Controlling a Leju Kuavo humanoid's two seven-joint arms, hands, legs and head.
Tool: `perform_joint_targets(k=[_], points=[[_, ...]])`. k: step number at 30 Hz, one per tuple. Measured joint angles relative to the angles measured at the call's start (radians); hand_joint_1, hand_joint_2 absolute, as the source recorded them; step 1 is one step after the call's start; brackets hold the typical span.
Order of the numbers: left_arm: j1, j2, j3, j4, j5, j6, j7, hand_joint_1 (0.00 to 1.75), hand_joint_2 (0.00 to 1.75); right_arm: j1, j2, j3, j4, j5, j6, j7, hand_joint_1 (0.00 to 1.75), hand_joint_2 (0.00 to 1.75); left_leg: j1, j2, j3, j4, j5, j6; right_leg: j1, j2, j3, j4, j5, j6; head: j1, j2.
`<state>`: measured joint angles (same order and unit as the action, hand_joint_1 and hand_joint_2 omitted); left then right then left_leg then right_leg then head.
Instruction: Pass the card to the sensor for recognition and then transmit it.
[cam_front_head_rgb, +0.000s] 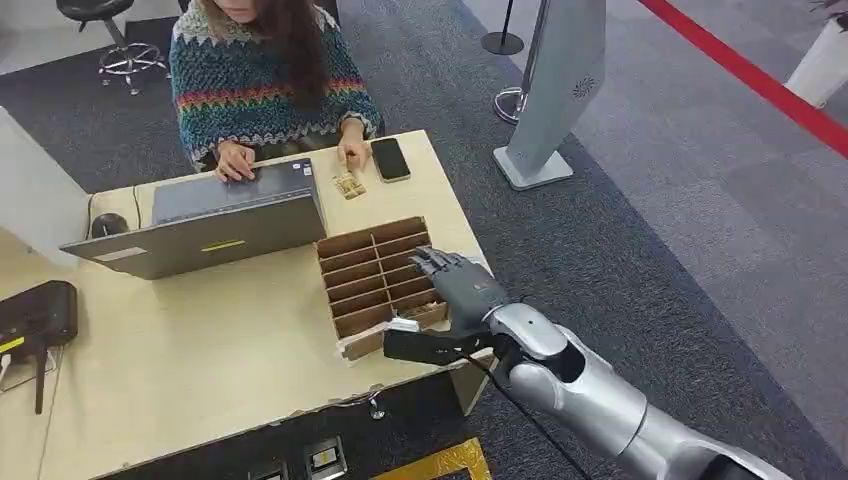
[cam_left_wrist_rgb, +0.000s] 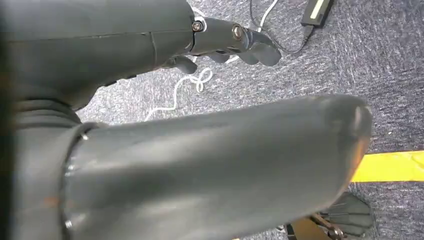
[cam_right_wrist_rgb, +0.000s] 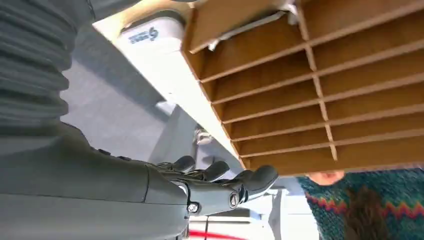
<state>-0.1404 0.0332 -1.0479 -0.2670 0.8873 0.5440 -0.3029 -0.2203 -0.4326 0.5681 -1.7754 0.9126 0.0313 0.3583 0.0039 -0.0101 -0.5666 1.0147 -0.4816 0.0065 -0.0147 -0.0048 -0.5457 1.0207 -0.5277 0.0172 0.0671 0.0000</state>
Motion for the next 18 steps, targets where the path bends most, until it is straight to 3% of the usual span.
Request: perform_joint_targets(k=[6,18], points=[[0.001,-0.001,0.000,0.000,0.002,0.003,0.000,0.00,0.00,-0.002,0.002,0.055,-0.003,0.066,0.014,0.041,0.00,1.75,0.000,0.000,0.000,0.000,0.000,0.000,0.000,0.000,0.000,0.000,0.000,0.000,0.000,0.000],[0.007,-0.002,0.001,0.000,0.012,0.013,0.000,0.00,0.00,-0.001,0.017,0.104,0.013,0.095,-0.054,0.048,0.00,1.75,0.000,0.000,0.000,0.000,0.000,0.000,0.000,0.000,0.000,0.000,0.000,0.000,0.000,0.000]])
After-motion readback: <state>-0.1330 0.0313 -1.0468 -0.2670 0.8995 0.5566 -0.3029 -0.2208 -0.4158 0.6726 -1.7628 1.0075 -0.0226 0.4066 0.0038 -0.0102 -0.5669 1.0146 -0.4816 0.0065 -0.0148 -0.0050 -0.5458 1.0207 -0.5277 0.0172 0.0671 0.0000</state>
